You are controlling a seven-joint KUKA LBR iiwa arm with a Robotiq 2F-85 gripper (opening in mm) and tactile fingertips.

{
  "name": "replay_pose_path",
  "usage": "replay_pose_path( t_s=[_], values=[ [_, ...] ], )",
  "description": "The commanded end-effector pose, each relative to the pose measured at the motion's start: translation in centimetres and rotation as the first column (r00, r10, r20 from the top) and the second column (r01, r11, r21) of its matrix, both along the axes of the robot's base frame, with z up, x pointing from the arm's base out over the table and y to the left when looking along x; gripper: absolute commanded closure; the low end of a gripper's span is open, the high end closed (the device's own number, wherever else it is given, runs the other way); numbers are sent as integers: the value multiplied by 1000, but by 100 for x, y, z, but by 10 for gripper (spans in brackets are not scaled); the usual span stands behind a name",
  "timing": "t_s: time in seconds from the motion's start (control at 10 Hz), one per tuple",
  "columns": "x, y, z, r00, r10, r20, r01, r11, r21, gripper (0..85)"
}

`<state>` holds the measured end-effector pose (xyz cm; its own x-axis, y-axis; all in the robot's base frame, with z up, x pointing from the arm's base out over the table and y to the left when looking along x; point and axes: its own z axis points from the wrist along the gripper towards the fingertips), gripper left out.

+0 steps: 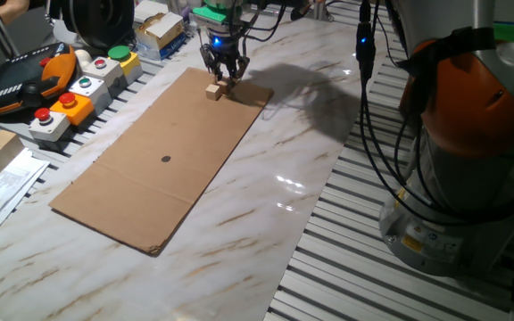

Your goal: Use the gripper to push the small block from left to right

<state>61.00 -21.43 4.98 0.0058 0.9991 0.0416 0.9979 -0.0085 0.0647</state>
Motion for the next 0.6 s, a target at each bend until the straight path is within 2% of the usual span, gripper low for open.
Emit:
replay_pose_path(
  t_s=[0.0,0.5],
  values=[
    [5,9,14,1000,8,-6,-8,1000,11,840],
    [73,82,74,999,30,-11,-30,1000,6,840]
  ],
)
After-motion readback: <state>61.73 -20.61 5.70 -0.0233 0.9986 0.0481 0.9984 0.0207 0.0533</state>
